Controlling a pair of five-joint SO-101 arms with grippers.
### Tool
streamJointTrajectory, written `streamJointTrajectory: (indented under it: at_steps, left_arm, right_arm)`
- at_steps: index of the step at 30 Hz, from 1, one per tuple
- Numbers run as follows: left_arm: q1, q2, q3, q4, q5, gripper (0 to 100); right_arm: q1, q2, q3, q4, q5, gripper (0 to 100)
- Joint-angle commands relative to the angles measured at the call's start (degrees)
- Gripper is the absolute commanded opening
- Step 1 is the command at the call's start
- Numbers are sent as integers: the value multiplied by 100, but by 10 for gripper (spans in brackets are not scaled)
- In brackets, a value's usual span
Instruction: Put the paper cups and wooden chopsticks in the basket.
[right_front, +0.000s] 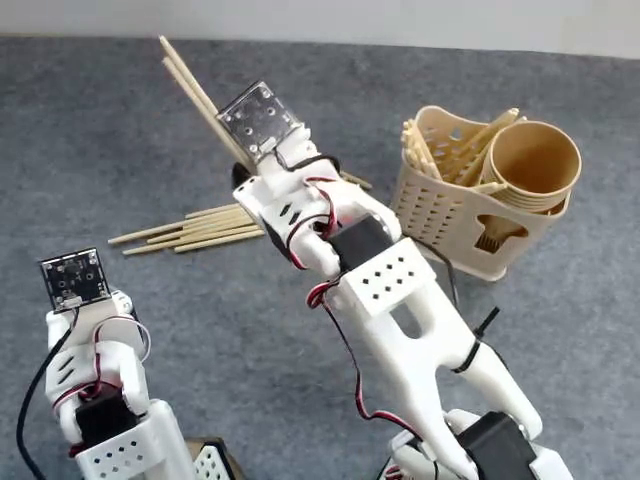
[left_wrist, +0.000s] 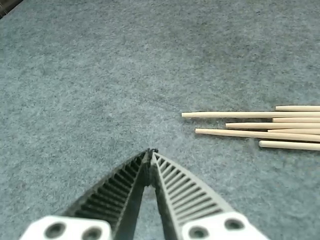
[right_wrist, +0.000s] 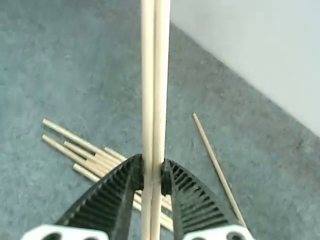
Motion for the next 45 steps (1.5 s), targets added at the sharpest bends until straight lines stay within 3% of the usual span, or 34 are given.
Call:
streamJointTrajectory:
  at_steps: [1,18,24,33,39,45]
  left_arm:
    - [-13,-13,-31,-105,-26,11]
    - [136,-13,-31,-105,-35,11]
    - [136,-13,-31,-105,-35,11]
    - [127,-13,-31,-105,-35,11]
    - [127,-13,-31,-105,-35,11]
    - [136,-13,-31,-105,-35,11]
  right_arm:
    - [66,-295,-242,-391,-53,5]
    - [-40,-295,-1745,-382,-132,5]
    - [585,-365,-2193,-347,-132,5]
    - [1253,-1604,-2229,629,-123,5]
    - [2360,-1675,-2185,119,-158,5]
    - [2923,-1525,-1534,-822,-158,5]
